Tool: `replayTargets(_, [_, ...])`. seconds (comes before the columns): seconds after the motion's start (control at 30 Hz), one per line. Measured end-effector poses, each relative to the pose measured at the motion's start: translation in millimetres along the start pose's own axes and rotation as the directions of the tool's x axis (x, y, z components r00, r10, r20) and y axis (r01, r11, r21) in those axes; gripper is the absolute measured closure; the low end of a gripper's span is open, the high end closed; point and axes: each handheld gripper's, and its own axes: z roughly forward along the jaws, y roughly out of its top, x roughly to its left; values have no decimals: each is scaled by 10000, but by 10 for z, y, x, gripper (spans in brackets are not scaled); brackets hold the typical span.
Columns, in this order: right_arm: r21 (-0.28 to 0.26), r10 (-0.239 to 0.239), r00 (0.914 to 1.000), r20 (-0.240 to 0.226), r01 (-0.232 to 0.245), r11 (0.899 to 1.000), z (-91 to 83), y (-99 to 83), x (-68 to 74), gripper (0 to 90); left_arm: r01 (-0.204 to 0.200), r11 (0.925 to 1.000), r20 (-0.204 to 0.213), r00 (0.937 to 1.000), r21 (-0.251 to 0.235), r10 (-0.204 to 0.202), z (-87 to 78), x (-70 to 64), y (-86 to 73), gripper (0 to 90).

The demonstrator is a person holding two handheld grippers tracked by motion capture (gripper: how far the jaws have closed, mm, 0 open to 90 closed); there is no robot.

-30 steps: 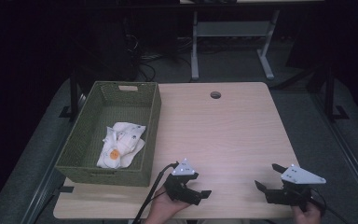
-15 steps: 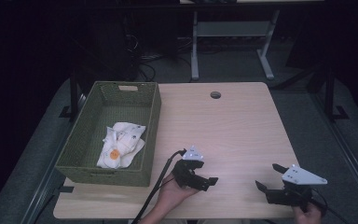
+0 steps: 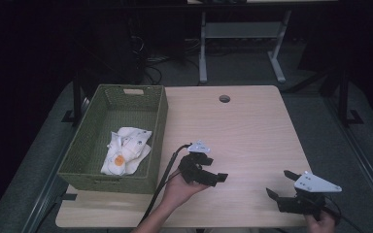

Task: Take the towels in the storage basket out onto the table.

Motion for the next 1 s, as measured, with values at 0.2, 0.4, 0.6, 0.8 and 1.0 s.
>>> replayTargets(0.2, [-84,27,10000,25,-27,10000,-7,-3,2,137,-241,9997,-129,9996,-29,240,-120,-2,83,198])
replayTargets(0.4, [17,-46,10000,-6,46,10000,11,2,20,137,-287,9995,-297,9991,129,290,-216,19,148,197])
replayTargets(0.6, [54,-14,10000,-31,14,10000,18,3,28,137,-261,9997,-196,9995,24,261,-314,39,210,199])
replayTargets(0.8, [21,-75,10000,-35,75,10000,24,4,36,137,-203,9998,-48,9998,-20,203,-428,80,260,198])
replayTargets(1.0, [88,-37,10000,-43,37,10000,33,6,43,137,-180,9995,30,9998,-262,181,-572,121,304,196])
